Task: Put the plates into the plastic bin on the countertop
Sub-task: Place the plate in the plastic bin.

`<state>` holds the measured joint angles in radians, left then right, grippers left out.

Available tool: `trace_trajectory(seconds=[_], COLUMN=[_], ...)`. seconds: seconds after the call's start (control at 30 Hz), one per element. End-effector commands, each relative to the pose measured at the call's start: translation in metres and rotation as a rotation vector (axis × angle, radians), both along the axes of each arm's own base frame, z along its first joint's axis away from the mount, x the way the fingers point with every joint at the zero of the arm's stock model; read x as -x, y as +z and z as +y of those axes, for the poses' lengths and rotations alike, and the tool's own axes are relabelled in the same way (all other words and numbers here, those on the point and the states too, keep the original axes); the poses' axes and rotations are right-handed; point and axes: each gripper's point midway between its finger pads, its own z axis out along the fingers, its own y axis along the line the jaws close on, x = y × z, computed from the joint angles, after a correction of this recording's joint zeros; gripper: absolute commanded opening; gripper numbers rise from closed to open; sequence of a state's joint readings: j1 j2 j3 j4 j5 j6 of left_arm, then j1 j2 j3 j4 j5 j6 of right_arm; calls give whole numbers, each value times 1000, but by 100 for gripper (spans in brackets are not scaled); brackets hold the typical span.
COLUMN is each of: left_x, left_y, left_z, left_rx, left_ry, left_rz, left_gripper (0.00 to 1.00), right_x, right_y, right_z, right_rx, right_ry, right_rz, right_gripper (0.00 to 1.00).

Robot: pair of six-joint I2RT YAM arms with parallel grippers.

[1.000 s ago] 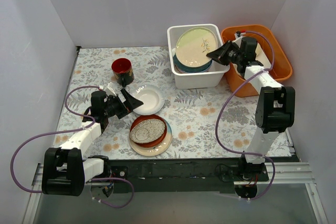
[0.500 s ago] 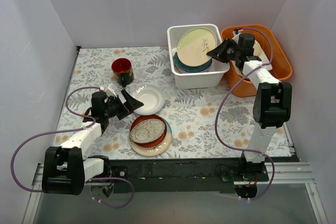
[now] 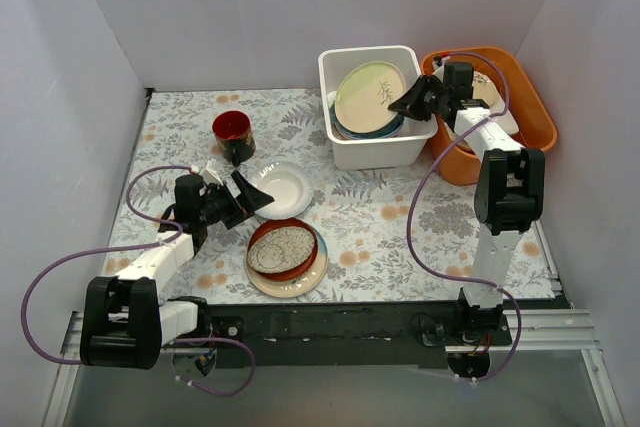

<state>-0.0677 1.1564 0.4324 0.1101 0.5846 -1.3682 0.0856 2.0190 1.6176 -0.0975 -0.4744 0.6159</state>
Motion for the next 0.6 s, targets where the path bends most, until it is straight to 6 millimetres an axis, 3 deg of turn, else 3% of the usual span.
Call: trace_trajectory(seconds=[0.0, 0.3, 0.57], left_x=[0, 2, 2], left_y=[4, 1, 1], left_z=[-1, -2, -3], left_rx=[-4, 0, 4], left_ry=[-15, -22, -26], left_rz=[-31, -20, -19], left_gripper=[98, 98, 98], right_x=[-19, -20, -16], right_y=[60, 49, 34], right_z=[14, 18, 12], right_rx=[-17, 3, 89], right_ry=[59, 73, 58], right_rz=[-188, -159, -120], right_gripper=[2, 2, 9])
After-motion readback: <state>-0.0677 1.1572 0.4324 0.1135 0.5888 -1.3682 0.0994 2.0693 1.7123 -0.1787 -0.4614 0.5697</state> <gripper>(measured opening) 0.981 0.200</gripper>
